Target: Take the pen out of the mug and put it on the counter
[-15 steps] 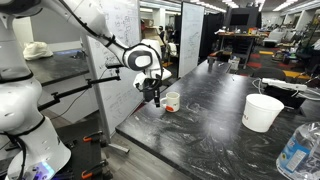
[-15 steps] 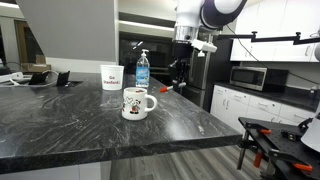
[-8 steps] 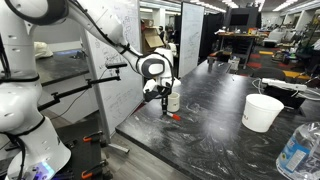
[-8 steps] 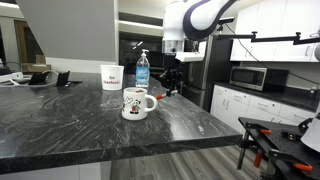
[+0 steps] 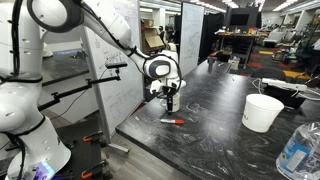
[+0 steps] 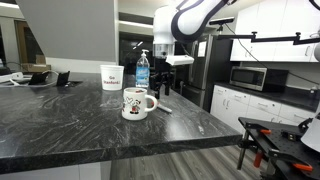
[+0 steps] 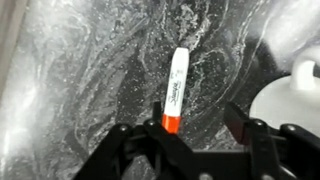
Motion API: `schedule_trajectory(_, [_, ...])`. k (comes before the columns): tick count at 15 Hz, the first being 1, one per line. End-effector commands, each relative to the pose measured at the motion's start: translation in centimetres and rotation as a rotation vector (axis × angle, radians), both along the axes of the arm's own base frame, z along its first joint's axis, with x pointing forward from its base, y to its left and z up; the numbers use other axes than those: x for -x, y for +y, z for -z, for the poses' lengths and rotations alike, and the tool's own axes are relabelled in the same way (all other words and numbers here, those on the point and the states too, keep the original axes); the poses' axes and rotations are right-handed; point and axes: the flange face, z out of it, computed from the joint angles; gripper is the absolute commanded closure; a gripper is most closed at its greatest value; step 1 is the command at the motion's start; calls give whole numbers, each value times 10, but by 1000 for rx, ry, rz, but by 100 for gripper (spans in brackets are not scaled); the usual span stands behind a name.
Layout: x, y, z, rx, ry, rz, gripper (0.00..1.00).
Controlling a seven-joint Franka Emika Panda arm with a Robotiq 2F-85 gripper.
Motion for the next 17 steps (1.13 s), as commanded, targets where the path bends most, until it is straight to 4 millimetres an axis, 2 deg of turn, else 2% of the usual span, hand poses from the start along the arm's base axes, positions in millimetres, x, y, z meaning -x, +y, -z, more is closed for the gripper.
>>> schedule_trajectory(1, [3,12,-18,-72,18,-104,1])
schedule_trajectory(4, [5,21,-42,-102,42,-182,0])
schedule_trajectory(10, [1,26,-102,-67,19,-253,0])
schedule_trajectory(13, [-3,30,-114,-57,6,-286,0])
schedule_trajectory(17, [-2,30,-114,-43,-3,-305,0])
